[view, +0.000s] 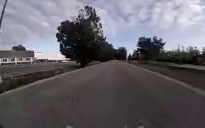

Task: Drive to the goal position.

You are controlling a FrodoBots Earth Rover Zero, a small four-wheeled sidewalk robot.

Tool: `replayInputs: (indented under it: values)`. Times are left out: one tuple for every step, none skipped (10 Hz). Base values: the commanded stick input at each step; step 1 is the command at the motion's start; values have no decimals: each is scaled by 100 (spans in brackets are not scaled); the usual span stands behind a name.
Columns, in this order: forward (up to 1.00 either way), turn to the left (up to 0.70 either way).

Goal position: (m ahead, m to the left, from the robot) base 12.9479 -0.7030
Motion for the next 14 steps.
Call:
replayInputs:
  values:
    - [70,0]
    - [70,0]
    - [70,0]
    - [70,0]
    - [70,0]
    - [70,0]
    - [70,0]
    - [70,0]
    - [70,0]
    - [70,0]
    - [70,0]
    - [70,0]
    - [70,0]
    - [70,0]
